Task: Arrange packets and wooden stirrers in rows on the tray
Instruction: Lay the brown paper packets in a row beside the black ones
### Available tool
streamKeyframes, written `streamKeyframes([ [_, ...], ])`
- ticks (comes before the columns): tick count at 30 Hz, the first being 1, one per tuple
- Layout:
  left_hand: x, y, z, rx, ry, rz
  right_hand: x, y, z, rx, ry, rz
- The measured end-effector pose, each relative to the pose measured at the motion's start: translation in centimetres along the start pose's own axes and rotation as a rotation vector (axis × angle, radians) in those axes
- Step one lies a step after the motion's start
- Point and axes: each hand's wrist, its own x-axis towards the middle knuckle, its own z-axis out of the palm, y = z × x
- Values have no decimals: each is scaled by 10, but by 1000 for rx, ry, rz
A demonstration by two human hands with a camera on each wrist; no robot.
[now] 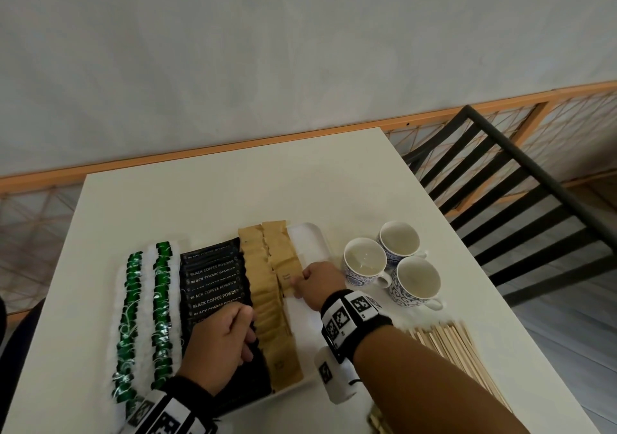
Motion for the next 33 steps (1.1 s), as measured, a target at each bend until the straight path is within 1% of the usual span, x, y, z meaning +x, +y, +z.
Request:
streamKeyframes([
  [3, 0, -3, 0, 13, 3, -4, 1, -4, 2, -113, 19, -2],
  [7, -2, -3, -1, 12, 13, -9, 1, -4, 4, -171, 56, -12],
  [14, -5, -3, -2, 36, 12, -6, 1, -7, 5, -156, 48, -2],
  [18, -8, -1, -2, 45, 13, 5, -3, -5, 3, -85, 35, 3],
  [21, -10, -2, -3, 57, 2, 10, -13, -2, -2, -51, 27, -21],
  [25, -18, -4, 0, 100, -62, 14, -40, 4, -22, -76, -37, -119],
  [28, -26, -4, 7, 126, -145, 37, -62, 15, -39, -117, -89, -191],
  [31, -33, -5, 18, 208, -245, 95, -84, 34, -55, -169, -94, -256],
  [33, -39, -4, 29, 263, -326, 157, -103, 50, -64, -230, -130, -288],
])
